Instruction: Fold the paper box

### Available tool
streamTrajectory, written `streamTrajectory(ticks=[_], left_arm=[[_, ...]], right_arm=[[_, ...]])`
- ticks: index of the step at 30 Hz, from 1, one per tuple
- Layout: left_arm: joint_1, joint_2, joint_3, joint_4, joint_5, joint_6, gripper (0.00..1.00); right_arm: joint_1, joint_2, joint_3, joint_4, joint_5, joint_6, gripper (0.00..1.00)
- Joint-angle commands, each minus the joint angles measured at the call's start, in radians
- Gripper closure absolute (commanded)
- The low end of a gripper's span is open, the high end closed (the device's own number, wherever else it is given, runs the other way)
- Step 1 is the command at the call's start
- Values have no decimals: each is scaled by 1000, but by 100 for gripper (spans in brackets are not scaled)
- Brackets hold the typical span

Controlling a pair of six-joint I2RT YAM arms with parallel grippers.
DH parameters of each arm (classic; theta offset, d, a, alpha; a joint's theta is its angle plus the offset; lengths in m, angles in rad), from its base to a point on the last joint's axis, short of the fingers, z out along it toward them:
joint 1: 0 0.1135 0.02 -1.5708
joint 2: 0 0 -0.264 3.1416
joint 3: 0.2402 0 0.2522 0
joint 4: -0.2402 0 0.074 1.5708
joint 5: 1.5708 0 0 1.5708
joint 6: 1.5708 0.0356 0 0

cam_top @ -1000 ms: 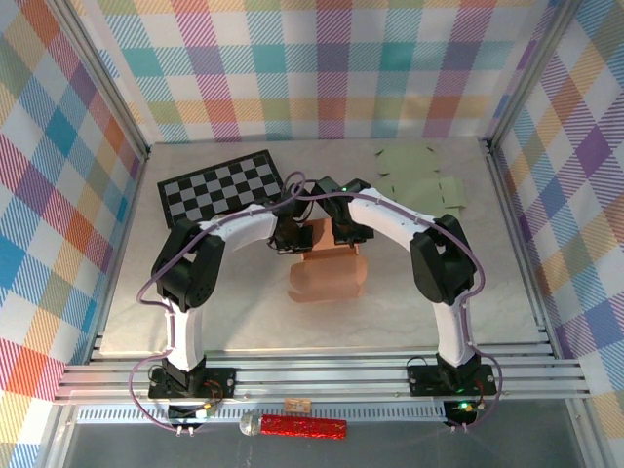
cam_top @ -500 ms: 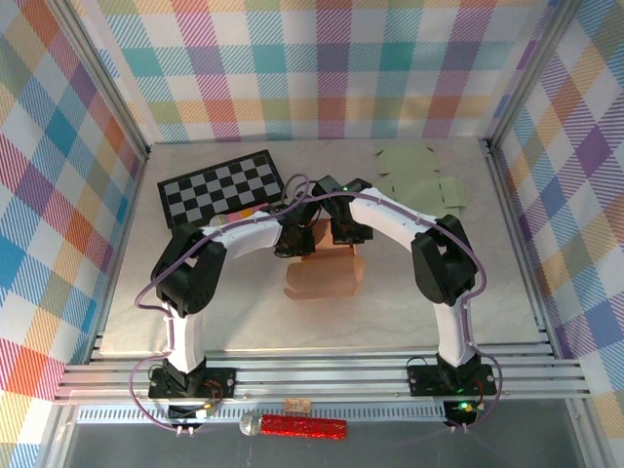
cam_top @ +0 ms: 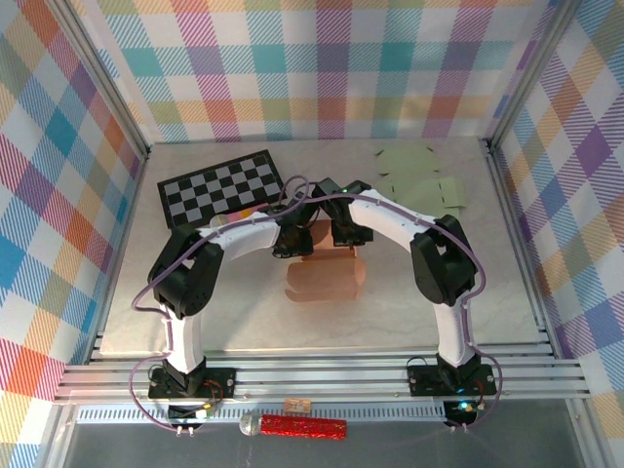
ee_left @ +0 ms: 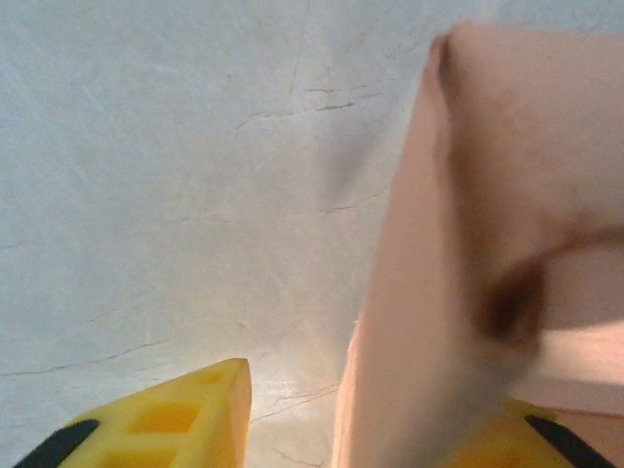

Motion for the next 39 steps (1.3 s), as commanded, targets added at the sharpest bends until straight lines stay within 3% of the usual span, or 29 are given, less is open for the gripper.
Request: streamTrajectory(ticks=[1, 7, 9, 18, 26, 31, 35, 37, 39], left_arm=[[29, -77, -17, -23, -25, 3, 55], [84, -57, 25, 23, 106, 66, 45], [88, -29, 59, 0, 128, 84, 46], [87, 15, 76, 2, 128, 98, 65], [66, 46, 98, -28, 59, 105, 100], [54, 33, 80, -21, 31, 72, 100], [54, 5, 97, -47, 24, 47, 58], [58, -12, 120, -81, 26, 31, 46], [67, -31, 141, -104, 62, 7, 41]], right_arm=[[2, -30, -22, -42, 30, 19, 100], [1, -24, -20, -42, 21, 10, 100], [-1, -24, -18, -43, 19, 11, 100], [-4, -22, -13, -41, 9, 15, 100], [-5, -15, -5, -43, 3, 19, 100], [-6, -12, -6, -40, -4, 24, 100], [-17, -10, -12, -38, -23, 35, 100], [-28, -11, -17, -39, -41, 45, 100], [-42, -12, -23, -40, -64, 59, 100]])
